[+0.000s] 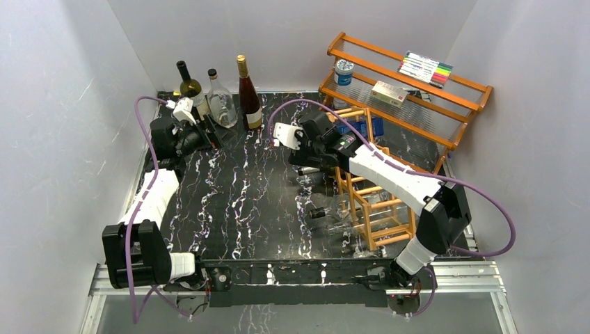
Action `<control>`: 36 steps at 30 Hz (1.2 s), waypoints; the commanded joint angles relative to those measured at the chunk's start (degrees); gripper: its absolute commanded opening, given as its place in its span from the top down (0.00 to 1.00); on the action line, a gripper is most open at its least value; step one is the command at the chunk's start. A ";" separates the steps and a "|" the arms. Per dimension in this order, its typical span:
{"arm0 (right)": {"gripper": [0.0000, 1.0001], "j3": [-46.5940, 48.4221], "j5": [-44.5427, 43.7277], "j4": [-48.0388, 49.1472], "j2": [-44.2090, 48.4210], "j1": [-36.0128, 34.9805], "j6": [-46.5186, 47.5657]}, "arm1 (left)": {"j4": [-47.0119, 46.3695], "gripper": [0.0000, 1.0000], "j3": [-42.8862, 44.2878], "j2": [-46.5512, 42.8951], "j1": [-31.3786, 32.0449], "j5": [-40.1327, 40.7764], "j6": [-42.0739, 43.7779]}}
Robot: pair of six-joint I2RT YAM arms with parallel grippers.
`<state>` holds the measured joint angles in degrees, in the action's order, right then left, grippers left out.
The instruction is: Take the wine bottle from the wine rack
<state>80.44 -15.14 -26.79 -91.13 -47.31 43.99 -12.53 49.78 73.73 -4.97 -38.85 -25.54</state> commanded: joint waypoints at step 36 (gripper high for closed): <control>0.36 -2.17 -2.63 12.50 -12.00 5.78 24.15 | 0.68 0.02 2.69 1.19 0.03 -1.25 1.47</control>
<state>78.59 -18.63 -17.12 -102.63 -41.36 67.99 -11.66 50.33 74.74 -4.97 -38.85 -24.69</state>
